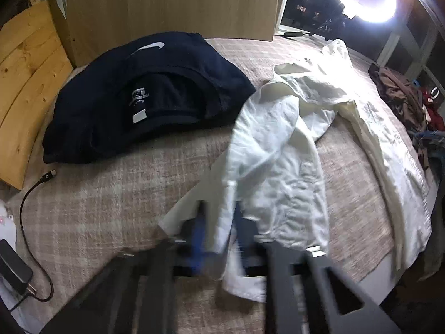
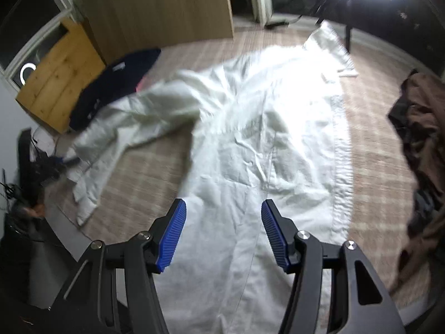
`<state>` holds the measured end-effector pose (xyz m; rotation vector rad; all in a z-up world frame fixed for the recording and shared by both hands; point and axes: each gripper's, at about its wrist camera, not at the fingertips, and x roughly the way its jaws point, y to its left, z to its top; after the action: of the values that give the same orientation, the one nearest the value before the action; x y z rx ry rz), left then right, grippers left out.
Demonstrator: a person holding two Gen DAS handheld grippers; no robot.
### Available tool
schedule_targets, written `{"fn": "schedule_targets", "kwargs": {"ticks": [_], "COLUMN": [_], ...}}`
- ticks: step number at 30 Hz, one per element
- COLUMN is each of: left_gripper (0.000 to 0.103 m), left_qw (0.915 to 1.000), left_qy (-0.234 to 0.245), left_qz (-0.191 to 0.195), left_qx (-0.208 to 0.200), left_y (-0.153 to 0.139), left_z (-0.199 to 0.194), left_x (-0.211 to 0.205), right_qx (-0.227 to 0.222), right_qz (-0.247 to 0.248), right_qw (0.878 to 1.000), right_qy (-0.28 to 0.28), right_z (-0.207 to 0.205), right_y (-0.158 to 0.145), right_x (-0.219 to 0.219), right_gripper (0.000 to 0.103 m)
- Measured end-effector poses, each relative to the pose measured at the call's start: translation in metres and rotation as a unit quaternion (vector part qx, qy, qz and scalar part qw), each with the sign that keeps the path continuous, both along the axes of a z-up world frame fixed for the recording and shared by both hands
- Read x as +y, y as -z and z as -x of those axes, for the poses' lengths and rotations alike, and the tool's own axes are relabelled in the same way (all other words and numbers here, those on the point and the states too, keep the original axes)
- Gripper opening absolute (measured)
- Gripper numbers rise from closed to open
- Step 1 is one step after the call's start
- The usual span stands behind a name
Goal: Fold clothes
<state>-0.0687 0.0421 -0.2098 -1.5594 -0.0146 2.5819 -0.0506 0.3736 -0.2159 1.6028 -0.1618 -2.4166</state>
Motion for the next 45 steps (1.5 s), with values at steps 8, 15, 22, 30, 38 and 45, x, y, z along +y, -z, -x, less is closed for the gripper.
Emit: {"fn": "schedule_targets", "kwargs": {"ticks": [8, 15, 22, 30, 38, 45], "left_gripper": [0.006, 0.044, 0.043, 0.045, 0.046, 0.043], "left_qw": [0.9934, 0.9797, 0.9919, 0.9969, 0.9959, 0.9936], "left_qy": [0.052, 0.187, 0.077, -0.035, 0.018, 0.061], "left_qz": [0.092, 0.055, 0.033, 0.024, 0.011, 0.018], "left_qx": [0.043, -0.049, -0.095, -0.066, -0.088, -0.093], "left_y": [-0.068, -0.046, -0.026, -0.021, 0.012, 0.022], "left_z": [-0.016, -0.101, -0.11, -0.085, -0.033, -0.022], "left_x": [0.045, 0.131, 0.101, 0.014, -0.001, 0.013], "right_qx": [-0.017, -0.016, 0.006, -0.04, -0.054, -0.034], "right_qz": [0.026, 0.01, 0.063, 0.125, 0.078, 0.072], "right_qw": [0.999, 0.997, 0.979, 0.96, 0.974, 0.986], "right_qy": [-0.038, -0.081, -0.193, -0.249, -0.208, -0.148], "right_z": [0.026, 0.041, 0.05, 0.036, 0.042, 0.04], "right_y": [0.03, 0.029, -0.002, 0.024, 0.047, 0.039], "right_x": [0.023, 0.026, -0.059, -0.175, -0.191, -0.148], "right_gripper": [0.056, 0.056, 0.056, 0.056, 0.056, 0.056]}}
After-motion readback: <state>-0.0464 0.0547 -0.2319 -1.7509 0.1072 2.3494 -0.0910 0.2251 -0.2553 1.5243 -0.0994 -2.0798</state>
